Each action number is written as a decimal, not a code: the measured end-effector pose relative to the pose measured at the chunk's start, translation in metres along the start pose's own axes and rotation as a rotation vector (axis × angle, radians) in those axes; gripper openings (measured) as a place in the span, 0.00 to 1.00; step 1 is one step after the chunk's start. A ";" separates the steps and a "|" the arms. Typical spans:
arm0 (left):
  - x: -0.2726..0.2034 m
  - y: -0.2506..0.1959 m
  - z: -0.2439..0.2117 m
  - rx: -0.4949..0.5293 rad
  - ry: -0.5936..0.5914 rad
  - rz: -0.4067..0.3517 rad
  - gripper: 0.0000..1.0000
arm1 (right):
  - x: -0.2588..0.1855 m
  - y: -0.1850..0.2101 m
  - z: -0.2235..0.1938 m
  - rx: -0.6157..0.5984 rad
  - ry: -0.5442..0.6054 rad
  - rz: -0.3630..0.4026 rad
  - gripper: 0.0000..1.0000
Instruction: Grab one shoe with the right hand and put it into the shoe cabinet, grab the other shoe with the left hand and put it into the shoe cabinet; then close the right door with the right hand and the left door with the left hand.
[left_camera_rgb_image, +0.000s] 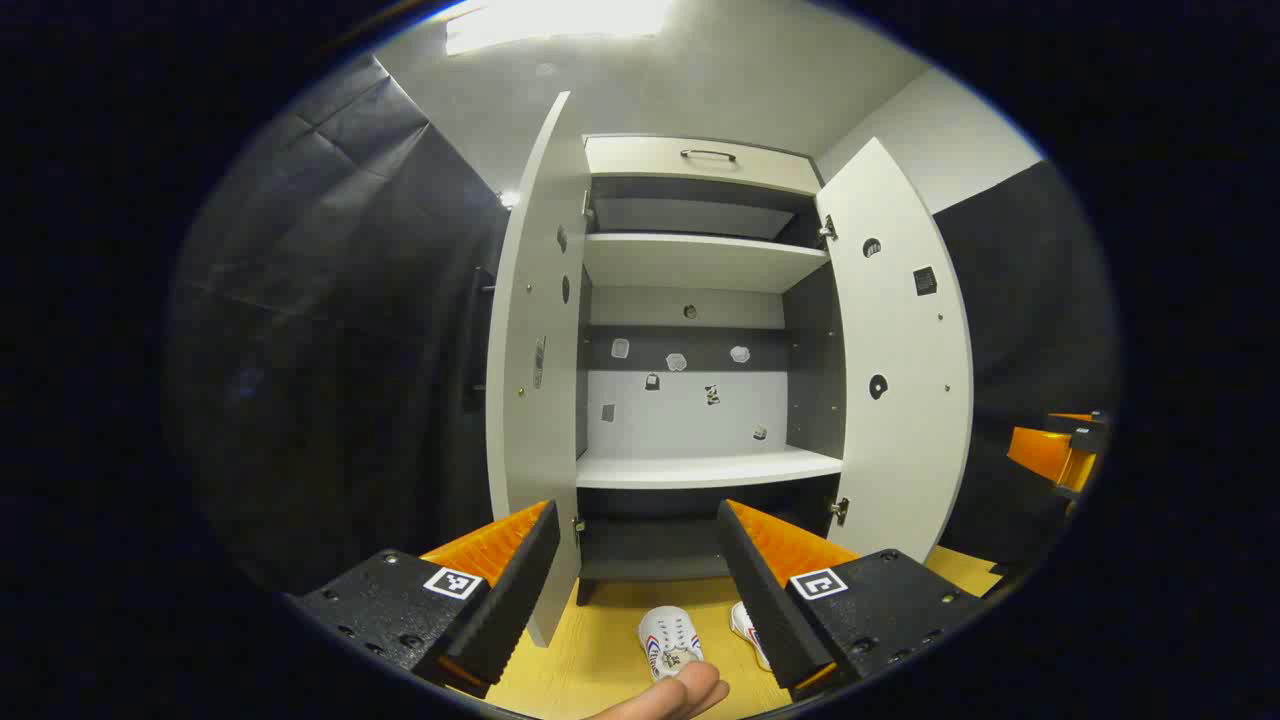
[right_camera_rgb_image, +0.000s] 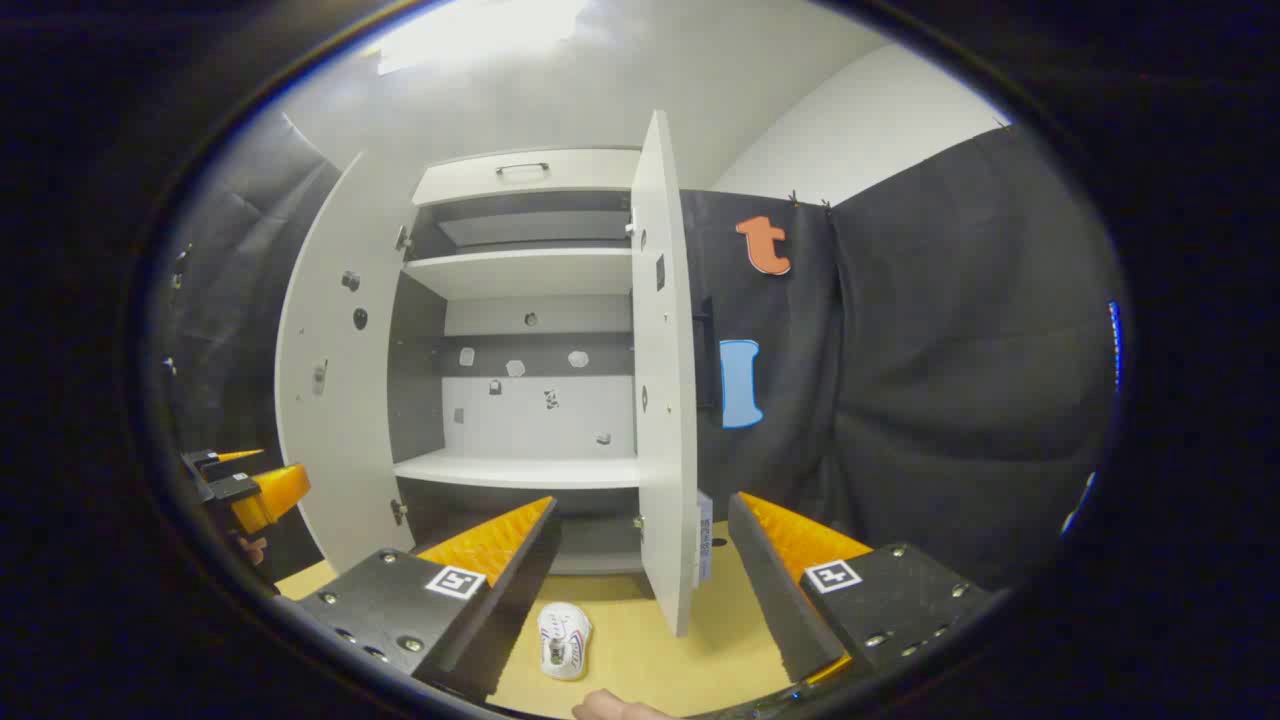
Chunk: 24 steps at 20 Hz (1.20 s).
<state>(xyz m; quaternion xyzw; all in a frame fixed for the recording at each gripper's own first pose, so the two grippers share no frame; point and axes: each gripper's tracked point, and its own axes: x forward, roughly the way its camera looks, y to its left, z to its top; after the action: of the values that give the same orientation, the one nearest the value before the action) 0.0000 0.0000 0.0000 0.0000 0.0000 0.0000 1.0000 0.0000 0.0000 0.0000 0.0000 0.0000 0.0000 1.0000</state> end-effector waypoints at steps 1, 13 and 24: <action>-0.001 -0.002 0.001 0.004 -0.001 -0.006 0.96 | 0.001 0.000 0.000 0.001 0.001 0.005 1.00; -0.010 -0.012 -0.003 -0.012 0.006 -0.031 0.96 | 0.000 0.001 -0.005 -0.010 0.002 0.010 1.00; -0.013 -0.010 -0.022 -0.037 0.021 -0.060 0.96 | 0.022 0.012 -0.059 -0.027 0.101 0.039 0.97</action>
<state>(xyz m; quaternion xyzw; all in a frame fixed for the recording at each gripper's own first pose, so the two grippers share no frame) -0.0130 -0.0101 -0.0218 -0.0185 0.0104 -0.0301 0.9993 0.0215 0.0121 -0.0590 -0.0134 0.0505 0.0194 0.9984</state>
